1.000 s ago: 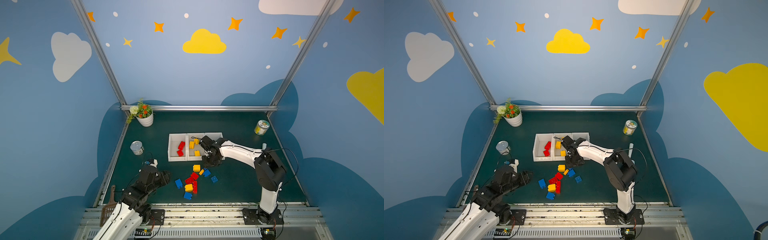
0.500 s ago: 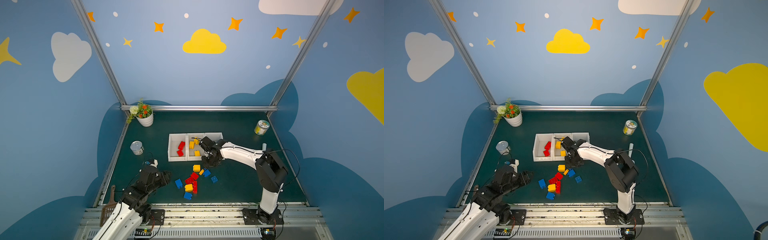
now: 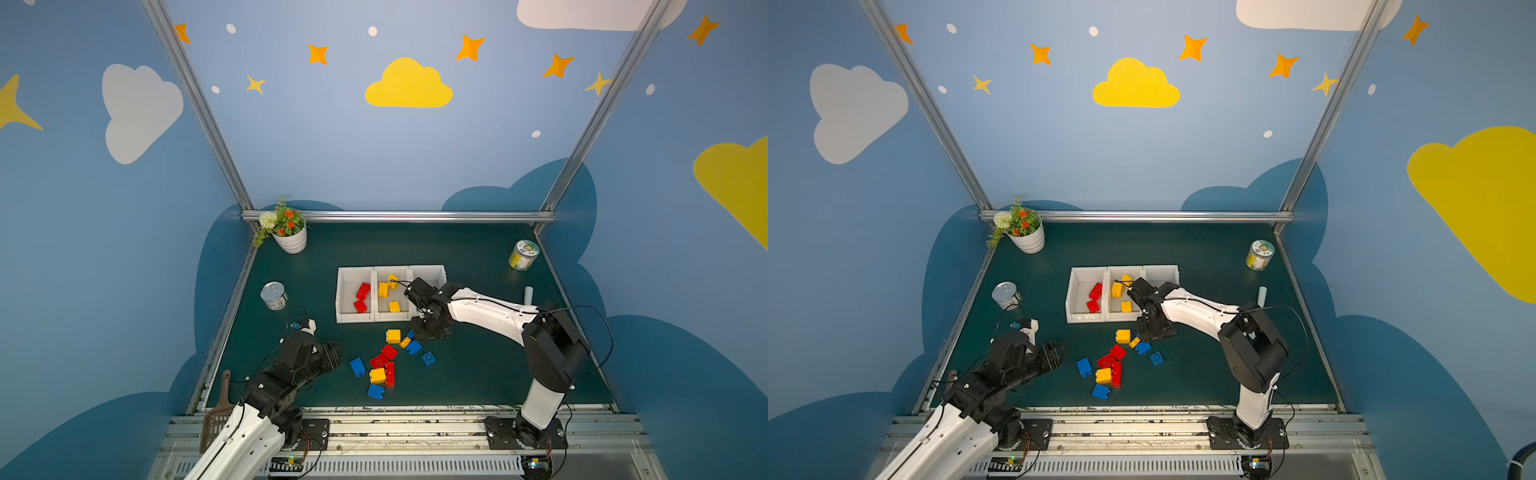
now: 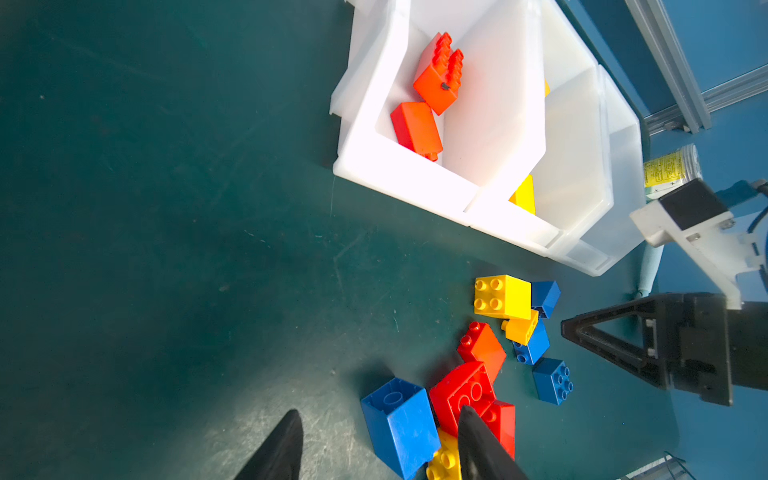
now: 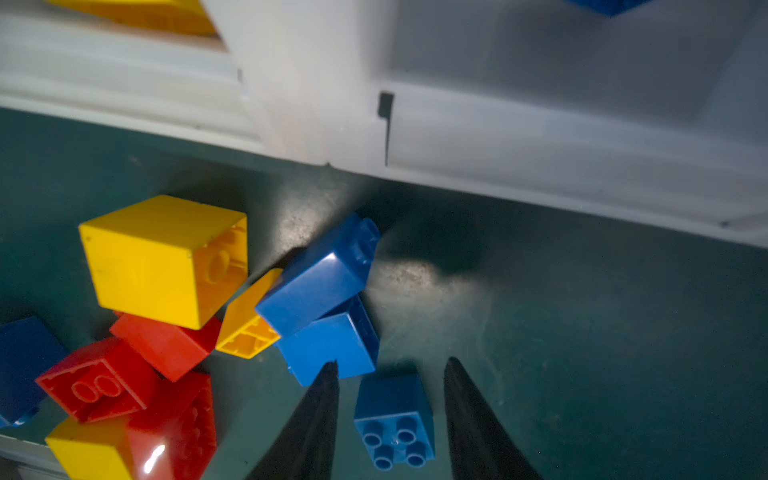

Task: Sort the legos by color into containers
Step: 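Close the right gripper on the blue brick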

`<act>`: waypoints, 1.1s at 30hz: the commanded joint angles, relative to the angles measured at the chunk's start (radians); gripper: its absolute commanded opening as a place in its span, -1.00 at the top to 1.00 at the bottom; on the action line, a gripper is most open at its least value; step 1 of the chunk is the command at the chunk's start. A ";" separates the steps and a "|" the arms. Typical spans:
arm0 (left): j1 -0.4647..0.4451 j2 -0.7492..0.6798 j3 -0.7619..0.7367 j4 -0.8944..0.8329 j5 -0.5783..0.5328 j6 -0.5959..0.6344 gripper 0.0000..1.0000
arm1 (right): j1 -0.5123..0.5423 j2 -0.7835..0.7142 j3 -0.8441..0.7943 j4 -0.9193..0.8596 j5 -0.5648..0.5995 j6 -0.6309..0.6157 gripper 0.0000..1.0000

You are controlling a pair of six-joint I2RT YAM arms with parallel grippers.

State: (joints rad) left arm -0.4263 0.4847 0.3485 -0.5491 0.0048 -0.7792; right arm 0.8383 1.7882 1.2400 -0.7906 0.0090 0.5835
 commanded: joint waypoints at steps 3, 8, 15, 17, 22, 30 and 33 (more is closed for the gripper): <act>-0.003 -0.003 -0.011 0.003 0.003 0.000 -0.20 | 0.005 -0.023 0.051 0.013 -0.003 0.022 0.01; -0.003 -0.005 -0.012 -0.001 0.004 0.001 -0.20 | 0.007 0.031 0.088 0.018 0.013 0.047 -0.01; -0.005 -0.009 -0.011 -0.005 0.004 0.001 -0.20 | 0.010 0.085 0.093 0.042 0.023 0.098 -0.01; -0.005 -0.008 -0.011 -0.006 0.004 0.001 -0.20 | 0.012 0.095 0.090 0.044 0.033 0.108 -0.01; -0.008 -0.009 -0.011 -0.010 0.004 -0.001 -0.20 | 0.014 0.091 0.067 0.049 0.047 0.122 0.02; -0.010 -0.012 -0.012 -0.014 0.003 -0.003 -0.20 | 0.013 0.039 -0.001 0.058 0.062 0.138 0.09; -0.011 -0.012 -0.012 -0.012 0.003 -0.003 -0.20 | 0.012 0.015 -0.007 0.048 0.063 0.136 0.10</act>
State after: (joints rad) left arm -0.4343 0.4820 0.3485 -0.5491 0.0048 -0.7807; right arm 0.8467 1.8252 1.2560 -0.6991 0.0444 0.7078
